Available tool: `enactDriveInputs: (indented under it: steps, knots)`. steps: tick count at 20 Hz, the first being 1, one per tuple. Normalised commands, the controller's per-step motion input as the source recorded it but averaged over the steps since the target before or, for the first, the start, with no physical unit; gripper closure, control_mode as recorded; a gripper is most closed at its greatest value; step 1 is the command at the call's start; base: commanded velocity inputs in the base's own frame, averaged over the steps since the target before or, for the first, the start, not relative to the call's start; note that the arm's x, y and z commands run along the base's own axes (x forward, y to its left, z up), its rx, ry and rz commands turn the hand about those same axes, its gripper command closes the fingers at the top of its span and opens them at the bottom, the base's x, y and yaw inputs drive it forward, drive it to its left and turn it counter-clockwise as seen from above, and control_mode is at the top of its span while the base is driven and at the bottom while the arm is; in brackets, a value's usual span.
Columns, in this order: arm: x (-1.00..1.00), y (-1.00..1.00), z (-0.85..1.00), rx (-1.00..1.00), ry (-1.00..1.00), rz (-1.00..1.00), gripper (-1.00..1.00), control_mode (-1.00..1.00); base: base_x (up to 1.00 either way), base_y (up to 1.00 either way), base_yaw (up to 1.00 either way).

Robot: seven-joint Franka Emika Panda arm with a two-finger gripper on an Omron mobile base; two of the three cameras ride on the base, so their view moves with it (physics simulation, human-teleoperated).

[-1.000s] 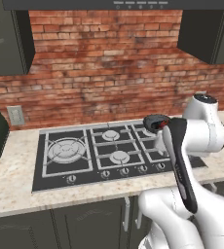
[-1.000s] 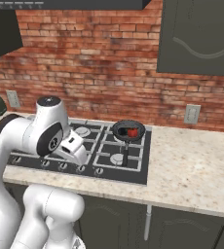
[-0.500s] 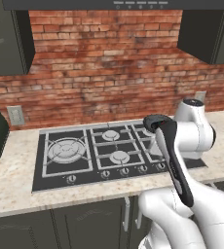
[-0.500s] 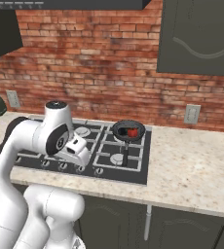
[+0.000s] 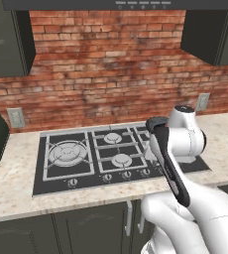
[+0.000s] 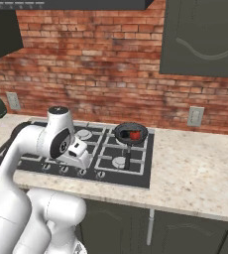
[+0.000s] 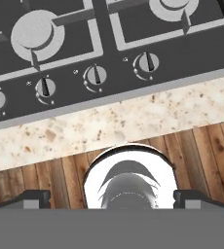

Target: Put the eggplant and bell pepper in the pan. Then turn on the rear right burner and set the heat to medium.

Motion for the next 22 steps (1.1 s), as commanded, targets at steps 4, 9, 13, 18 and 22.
enactDriveInputs:
  steps: [4, 9, 13, 18, 22]
  knots:
    - [0.2, 0.0, -0.19, 0.0, 0.04, 0.0, -1.0, -1.0, 0.0, 0.0, 0.0]
    - [0.14, 0.0, -0.22, 0.0, 0.03, 0.0, -1.0, -1.0, 0.0, 0.0, 0.0]
    - [0.02, 0.0, -0.19, 0.0, 0.0, 0.0, -1.0, -1.0, 0.0, 0.0, 0.0]
    - [0.05, 0.0, -0.17, 0.0, 0.0, 0.0, -1.0, -1.0, 0.0, 0.0, 0.0]
    - [0.14, 0.0, -0.15, 0.0, 0.0, 0.0, -1.0, -1.0, 0.0, 0.0, 0.0]
